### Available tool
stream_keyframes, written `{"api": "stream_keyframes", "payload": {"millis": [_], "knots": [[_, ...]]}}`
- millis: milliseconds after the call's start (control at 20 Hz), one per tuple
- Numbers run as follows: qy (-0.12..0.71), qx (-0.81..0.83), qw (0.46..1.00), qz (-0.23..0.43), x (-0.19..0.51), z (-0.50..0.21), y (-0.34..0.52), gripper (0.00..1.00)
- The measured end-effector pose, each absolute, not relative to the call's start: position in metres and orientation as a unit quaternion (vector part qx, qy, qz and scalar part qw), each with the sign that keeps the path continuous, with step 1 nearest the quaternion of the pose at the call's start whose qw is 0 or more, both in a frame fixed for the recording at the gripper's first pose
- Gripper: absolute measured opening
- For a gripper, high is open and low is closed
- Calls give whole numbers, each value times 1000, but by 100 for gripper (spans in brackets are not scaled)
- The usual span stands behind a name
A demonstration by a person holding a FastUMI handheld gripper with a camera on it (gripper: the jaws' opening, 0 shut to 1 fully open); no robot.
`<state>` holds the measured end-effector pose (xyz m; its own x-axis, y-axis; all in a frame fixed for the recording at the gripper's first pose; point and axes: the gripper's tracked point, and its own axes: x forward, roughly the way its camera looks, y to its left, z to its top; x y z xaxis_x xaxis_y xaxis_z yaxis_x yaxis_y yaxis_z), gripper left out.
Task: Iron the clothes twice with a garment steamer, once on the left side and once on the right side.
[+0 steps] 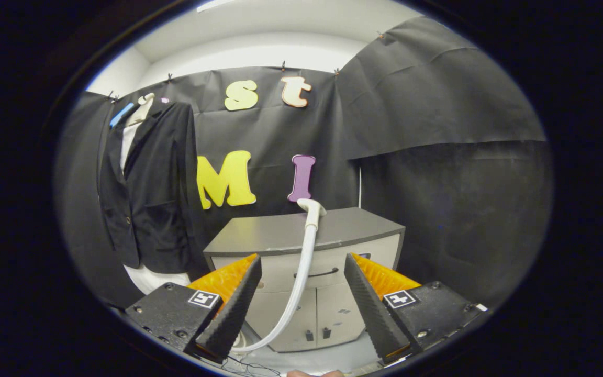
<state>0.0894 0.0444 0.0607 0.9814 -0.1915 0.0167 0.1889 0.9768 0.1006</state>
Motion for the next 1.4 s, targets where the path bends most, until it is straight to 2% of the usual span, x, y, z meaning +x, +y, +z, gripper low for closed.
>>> {"api": "stream_keyframes", "payload": {"millis": [350,550,700,1050,1400], "knots": [[-55,64,996,-40,179,125,16,99],[-59,57,996,-44,241,158,-14,99],[-34,50,997,-39,282,169,-30,99],[47,70,996,7,360,142,-33,99],[136,75,988,-14,416,99,-49,98]]}}
